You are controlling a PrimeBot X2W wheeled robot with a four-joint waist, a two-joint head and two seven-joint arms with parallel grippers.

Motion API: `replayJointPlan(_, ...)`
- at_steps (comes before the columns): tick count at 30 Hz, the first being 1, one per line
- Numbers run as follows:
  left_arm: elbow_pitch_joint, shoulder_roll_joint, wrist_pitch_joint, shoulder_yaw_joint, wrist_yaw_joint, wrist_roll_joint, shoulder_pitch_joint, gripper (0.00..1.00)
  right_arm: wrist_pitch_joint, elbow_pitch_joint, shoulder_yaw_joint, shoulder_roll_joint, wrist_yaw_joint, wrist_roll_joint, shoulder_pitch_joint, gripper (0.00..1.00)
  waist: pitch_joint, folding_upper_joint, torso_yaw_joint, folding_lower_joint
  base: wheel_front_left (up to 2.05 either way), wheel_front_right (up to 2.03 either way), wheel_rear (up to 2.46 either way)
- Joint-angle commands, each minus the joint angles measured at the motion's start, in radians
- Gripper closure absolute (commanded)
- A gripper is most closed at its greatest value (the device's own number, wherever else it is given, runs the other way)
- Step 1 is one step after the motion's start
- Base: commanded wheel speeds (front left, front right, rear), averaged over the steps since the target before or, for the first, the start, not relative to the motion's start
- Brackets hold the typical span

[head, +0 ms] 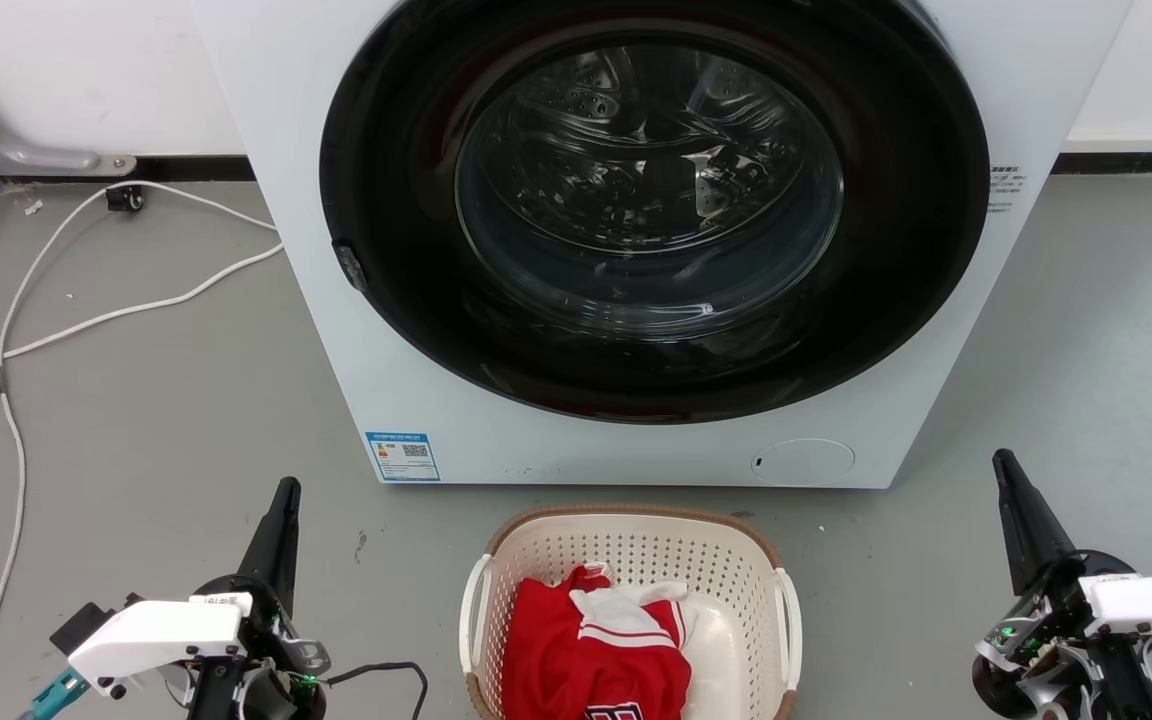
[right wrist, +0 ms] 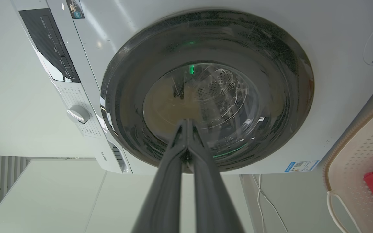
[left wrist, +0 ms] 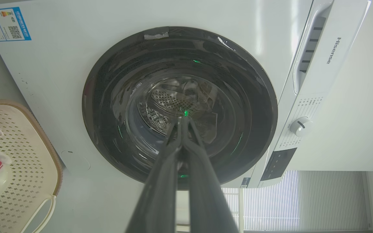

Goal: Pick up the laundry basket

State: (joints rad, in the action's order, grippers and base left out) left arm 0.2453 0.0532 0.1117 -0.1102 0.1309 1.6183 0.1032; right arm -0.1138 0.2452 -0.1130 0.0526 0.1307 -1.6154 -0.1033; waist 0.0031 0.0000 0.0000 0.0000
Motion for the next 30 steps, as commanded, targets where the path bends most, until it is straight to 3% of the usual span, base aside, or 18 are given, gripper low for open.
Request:
replayJointPlan(1,0.002,0.000,0.002,-0.004,0.002,-0.005,0.011,1.00,-0.003,0.000,-0.001,-0.002,0.000,0.004,-0.011,1.00,0.000,0.0000,0.000,0.0000,0.00,0.00,0.00)
replayJointPlan(9,0.002,-0.001,0.003,-0.004,0.002,-0.005,0.011,1.00,-0.003,0.000,-0.001,-0.002,0.000,0.004,-0.011,1.00,0.000,0.0000,0.000,0.0000,0.00,0.00,0.00)
replayJointPlan(10,0.002,-0.001,0.003,-0.004,0.002,-0.005,0.011,0.00,-0.003,0.000,-0.001,-0.002,0.000,0.004,-0.011,0.00,0.000,0.0000,0.000,0.0000,0.00,0.00,0.00)
replayJointPlan(23,0.008,-0.006,-0.043,0.015,0.000,-0.029,-0.048,0.00,0.043,0.007,0.025,-0.003,0.000,0.017,0.046,0.00,0.001,0.0000,-0.001,0.0000,0.00,0.00,0.00)
replayJointPlan(30,0.001,-0.006,-0.076,-0.003,-0.003,-0.095,-0.059,0.00,0.076,0.001,0.021,-0.002,0.000,0.061,0.052,0.00,0.000,0.0000,-0.002,0.0000,0.00,0.00,0.00)
